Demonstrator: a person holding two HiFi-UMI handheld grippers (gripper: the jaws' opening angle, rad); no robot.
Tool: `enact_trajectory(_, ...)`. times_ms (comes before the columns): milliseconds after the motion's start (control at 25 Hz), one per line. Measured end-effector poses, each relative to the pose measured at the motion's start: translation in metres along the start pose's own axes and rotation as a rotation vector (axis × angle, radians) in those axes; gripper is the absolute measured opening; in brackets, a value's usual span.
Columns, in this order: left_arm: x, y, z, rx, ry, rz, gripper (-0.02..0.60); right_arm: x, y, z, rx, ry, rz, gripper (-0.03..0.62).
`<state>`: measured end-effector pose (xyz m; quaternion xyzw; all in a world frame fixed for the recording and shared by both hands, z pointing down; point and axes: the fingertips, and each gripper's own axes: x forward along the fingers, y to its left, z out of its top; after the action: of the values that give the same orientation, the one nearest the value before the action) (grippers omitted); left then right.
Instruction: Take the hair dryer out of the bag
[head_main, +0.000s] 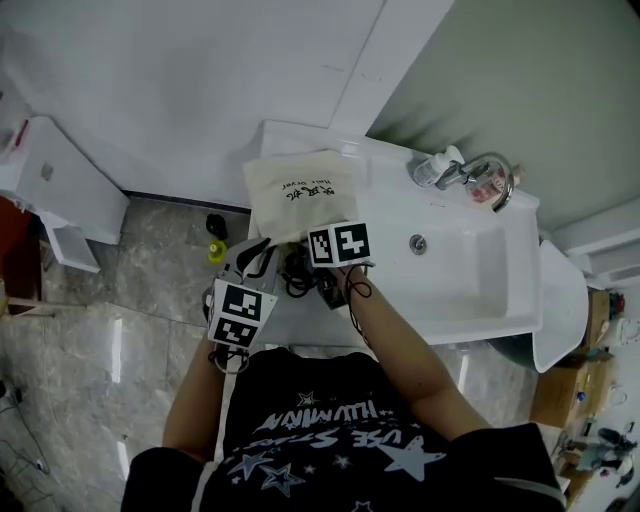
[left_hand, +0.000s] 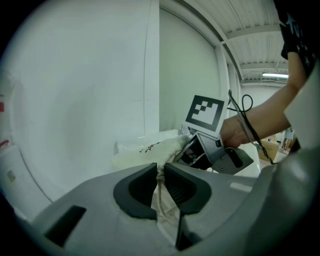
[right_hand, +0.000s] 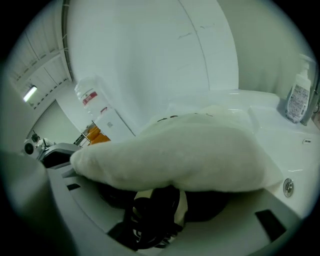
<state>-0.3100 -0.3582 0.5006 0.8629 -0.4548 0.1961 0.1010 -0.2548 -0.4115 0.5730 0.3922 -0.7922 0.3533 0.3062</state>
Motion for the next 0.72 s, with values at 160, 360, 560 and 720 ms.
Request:
enact_trajectory(160, 0.000, 0.003, -0.001, -0.015, -0.002, -0.003, 0.058, 0.014, -0.008, -0.001, -0.024, 0.050, -0.066, 0.250)
enact_trajectory(360, 0.001, 0.006, -0.004, -0.023, 0.002, -0.008, 0.058, 0.028, -0.015, -0.009, -0.044, 0.097, -0.118, 0.241)
enact_trajectory(560, 0.003, 0.009, -0.004, -0.025, 0.001, -0.003, 0.058, 0.030, -0.014, -0.008, -0.043, 0.096, -0.102, 0.215)
enact_trajectory(720, 0.005, 0.009, -0.003, -0.030, -0.001, 0.008, 0.058, 0.025, -0.016, -0.009, -0.033, 0.090, -0.099, 0.198)
